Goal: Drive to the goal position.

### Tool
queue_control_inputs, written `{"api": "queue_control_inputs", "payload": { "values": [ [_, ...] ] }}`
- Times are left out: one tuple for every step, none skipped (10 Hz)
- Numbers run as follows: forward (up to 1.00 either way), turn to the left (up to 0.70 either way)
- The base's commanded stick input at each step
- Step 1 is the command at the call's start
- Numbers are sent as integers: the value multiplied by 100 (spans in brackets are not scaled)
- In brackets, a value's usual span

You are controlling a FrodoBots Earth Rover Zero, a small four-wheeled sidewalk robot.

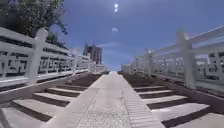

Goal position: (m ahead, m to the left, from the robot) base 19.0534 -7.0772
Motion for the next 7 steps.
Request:
{"api": "queue_control_inputs", "payload": {
  "values": [
    [45,0],
    [45,0],
    [45,0],
    [45,0],
    [45,0],
    [45,0],
    [45,0]
  ]
}}
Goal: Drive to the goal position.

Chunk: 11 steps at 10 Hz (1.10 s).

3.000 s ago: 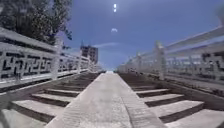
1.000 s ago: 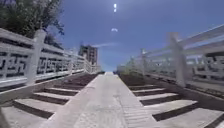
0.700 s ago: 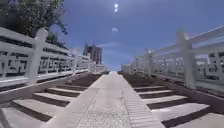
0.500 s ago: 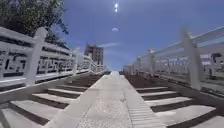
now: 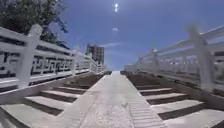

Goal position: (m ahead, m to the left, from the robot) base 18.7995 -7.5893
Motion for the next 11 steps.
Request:
{"api": "queue_control_inputs", "payload": {
  "values": [
    [45,0],
    [45,0],
    [45,0],
    [45,0],
    [45,0],
    [45,0],
    [45,0],
    [45,0],
    [45,-17],
    [45,-27],
    [45,-6]
  ]
}}
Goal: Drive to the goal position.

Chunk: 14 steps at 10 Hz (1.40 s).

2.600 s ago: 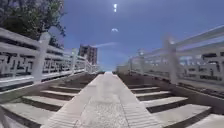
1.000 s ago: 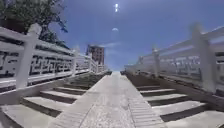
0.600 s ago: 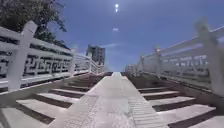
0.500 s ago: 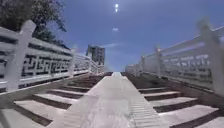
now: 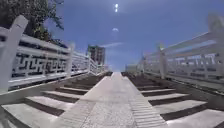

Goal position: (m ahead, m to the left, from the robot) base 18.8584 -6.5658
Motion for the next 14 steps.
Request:
{"api": "queue_control_inputs", "payload": {
  "values": [
    [45,0],
    [45,0],
    [45,0],
    [45,0],
    [45,0],
    [45,0],
    [58,0],
    [57,0],
    [45,0],
    [45,0],
    [45,0],
    [54,0],
    [70,0],
    [70,0]
  ]
}}
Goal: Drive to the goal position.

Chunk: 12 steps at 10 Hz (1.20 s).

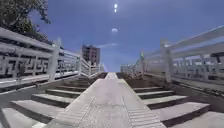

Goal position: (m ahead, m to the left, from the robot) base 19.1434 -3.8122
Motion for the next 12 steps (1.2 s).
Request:
{"api": "queue_control_inputs", "payload": {
  "values": [
    [59,0],
    [54,0],
    [69,0],
    [45,0],
    [45,0],
    [45,0],
    [45,0],
    [45,0],
    [45,0],
    [45,0],
    [45,0],
    [45,0]
  ]
}}
